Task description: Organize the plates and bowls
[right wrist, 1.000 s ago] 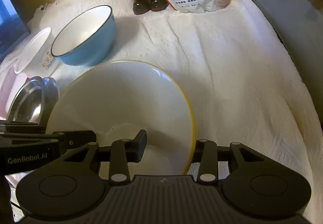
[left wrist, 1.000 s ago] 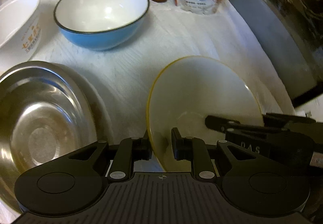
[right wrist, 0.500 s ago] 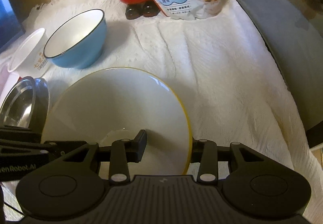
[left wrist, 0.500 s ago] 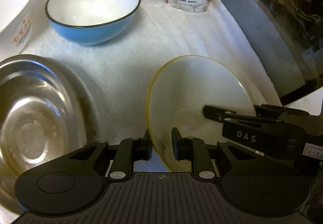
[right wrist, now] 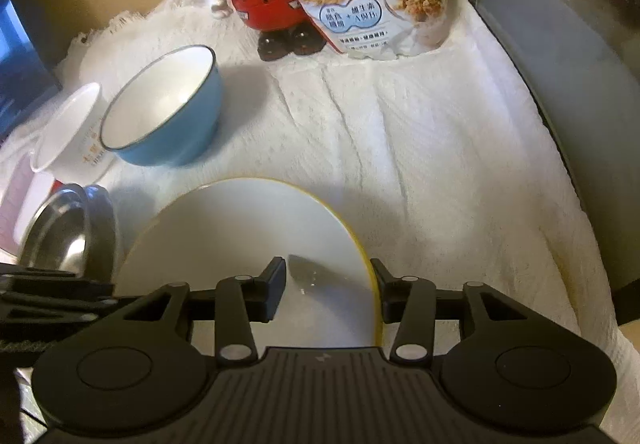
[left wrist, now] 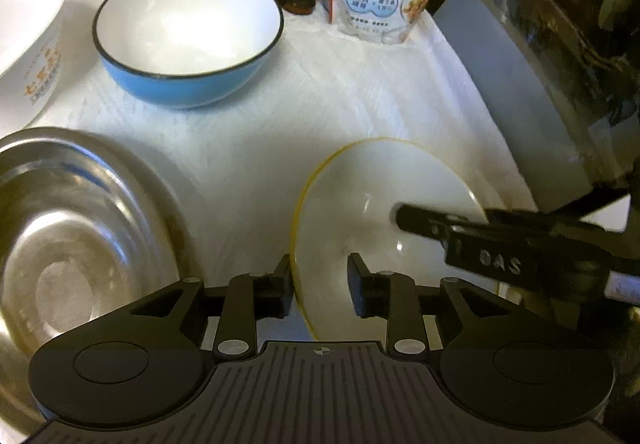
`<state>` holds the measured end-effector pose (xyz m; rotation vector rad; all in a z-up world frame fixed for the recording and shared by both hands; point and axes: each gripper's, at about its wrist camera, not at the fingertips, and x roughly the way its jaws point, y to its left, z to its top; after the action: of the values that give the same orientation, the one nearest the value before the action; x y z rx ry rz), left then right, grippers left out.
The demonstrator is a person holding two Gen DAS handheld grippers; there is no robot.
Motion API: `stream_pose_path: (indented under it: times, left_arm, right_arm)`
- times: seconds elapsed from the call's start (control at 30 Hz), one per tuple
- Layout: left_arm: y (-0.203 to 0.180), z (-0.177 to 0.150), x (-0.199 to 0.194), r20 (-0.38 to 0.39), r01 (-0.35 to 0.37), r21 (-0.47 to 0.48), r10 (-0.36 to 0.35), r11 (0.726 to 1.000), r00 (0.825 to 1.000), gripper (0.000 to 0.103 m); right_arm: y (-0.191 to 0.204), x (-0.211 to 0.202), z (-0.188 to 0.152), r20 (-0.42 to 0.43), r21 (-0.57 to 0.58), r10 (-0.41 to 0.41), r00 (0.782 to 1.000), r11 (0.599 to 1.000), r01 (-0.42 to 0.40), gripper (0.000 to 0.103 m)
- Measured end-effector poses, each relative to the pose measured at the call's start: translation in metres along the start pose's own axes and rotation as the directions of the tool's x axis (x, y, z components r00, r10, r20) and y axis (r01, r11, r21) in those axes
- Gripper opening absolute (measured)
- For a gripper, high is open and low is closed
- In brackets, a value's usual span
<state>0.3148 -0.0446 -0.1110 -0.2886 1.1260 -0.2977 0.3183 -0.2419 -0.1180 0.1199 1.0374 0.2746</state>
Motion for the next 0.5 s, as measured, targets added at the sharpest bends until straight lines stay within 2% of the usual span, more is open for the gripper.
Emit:
stream_pose_path:
  times: [0.17, 0.23, 0.3, 0.37, 0.43, 0.5]
  left_arm:
    - [0.003, 0.005, -0.001, -0.009, 0.019, -0.009, -0.019, 1.000, 1.000, 0.028]
    - [0.008, 0.009, -0.015, 0.022, 0.021, -0.018, -0.020, 1.000, 1.000, 0.027]
    - [0.016, 0.014, -0.036, 0.092, 0.013, -0.031, -0.010, 0.999, 0.996, 0.027]
    - [0.029, 0.023, -0.055, 0.172, 0.001, -0.072, 0.011, 0.997, 0.985, 0.027]
    - [0.049, 0.033, -0.070, 0.257, -0.036, -0.160, 0.077, 0.987, 0.963, 0.027]
    - [0.070, 0.045, -0.073, 0.281, -0.085, -0.245, 0.155, 0.966, 0.947, 0.027]
  right_arm:
    - [0.001, -0.003, 0.001, -0.002, -0.045, -0.019, 1.000, 0.999, 0.019, 0.046]
    - [0.003, -0.007, 0.003, 0.015, -0.060, -0.040, 0.999, 0.997, 0.040, 0.046]
    - [0.006, -0.018, 0.011, 0.059, -0.069, -0.048, 0.997, 0.996, 0.052, 0.046]
    - [0.009, -0.031, 0.022, 0.109, -0.070, -0.035, 0.993, 0.997, 0.043, 0.048]
    - [0.013, -0.040, 0.035, 0.150, -0.075, -0.022, 0.988, 0.997, 0.033, 0.051]
    - [0.019, -0.042, 0.051, 0.175, -0.081, -0.007, 0.985, 0.996, 0.022, 0.052]
